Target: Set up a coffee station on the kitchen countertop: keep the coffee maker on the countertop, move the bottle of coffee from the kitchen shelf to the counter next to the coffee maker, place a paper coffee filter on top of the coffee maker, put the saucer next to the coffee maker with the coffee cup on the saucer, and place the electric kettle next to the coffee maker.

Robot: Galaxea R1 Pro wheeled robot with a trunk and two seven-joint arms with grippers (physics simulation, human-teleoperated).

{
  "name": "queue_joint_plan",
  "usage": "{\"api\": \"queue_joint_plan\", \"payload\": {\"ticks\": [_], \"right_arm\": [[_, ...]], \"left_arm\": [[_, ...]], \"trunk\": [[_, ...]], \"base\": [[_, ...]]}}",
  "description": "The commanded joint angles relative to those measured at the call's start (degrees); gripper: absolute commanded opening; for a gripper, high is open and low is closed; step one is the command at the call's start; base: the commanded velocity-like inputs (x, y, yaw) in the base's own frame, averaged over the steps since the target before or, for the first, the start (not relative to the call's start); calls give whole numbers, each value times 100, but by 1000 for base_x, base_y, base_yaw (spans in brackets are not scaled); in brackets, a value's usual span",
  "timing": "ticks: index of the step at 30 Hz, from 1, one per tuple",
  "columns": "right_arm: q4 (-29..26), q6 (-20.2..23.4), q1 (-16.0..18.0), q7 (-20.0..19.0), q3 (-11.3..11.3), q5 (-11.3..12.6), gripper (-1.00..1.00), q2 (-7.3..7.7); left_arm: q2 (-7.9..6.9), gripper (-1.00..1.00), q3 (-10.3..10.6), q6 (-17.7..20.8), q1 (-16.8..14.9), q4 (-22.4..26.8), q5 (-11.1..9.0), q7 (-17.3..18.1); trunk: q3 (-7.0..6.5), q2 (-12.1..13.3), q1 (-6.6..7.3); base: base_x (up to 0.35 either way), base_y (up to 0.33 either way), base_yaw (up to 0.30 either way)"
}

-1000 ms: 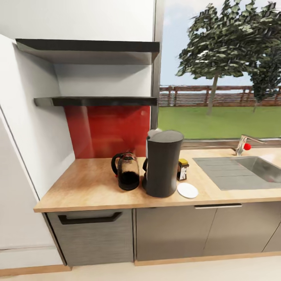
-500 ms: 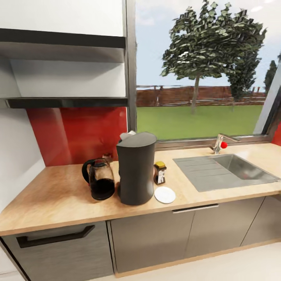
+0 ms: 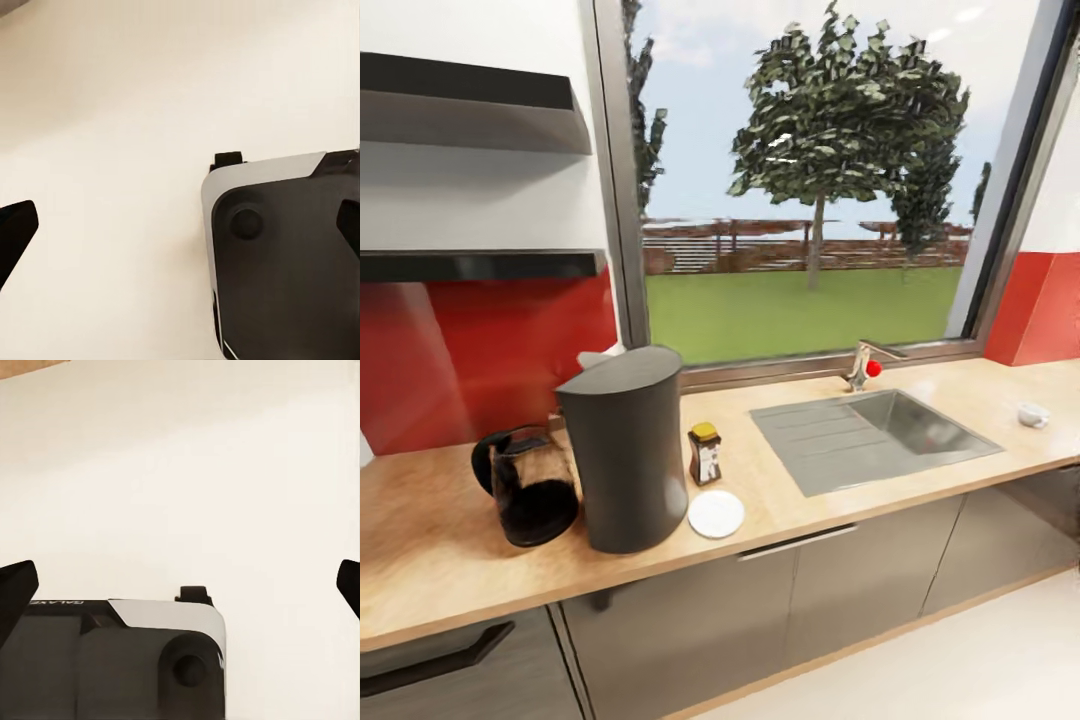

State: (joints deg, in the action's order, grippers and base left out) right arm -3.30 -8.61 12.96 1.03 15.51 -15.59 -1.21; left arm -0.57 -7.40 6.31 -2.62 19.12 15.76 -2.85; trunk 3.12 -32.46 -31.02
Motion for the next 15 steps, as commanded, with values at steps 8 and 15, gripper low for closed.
{"api": "queue_joint_plan", "payload": {"ticks": [8,15], "right_arm": [[8,-32,5,20,26,-96,100,42],[13,-35,5,20,22,-102,100,43]], "left_arm": [[4,100,-25,28,0,13,59,4],[4,100,-24,28,1,6,59,4]], "trunk": [[11,-9,-4],[11,-9,-4]], "base": [[154,-243,-11],[155,-243,0]]}}
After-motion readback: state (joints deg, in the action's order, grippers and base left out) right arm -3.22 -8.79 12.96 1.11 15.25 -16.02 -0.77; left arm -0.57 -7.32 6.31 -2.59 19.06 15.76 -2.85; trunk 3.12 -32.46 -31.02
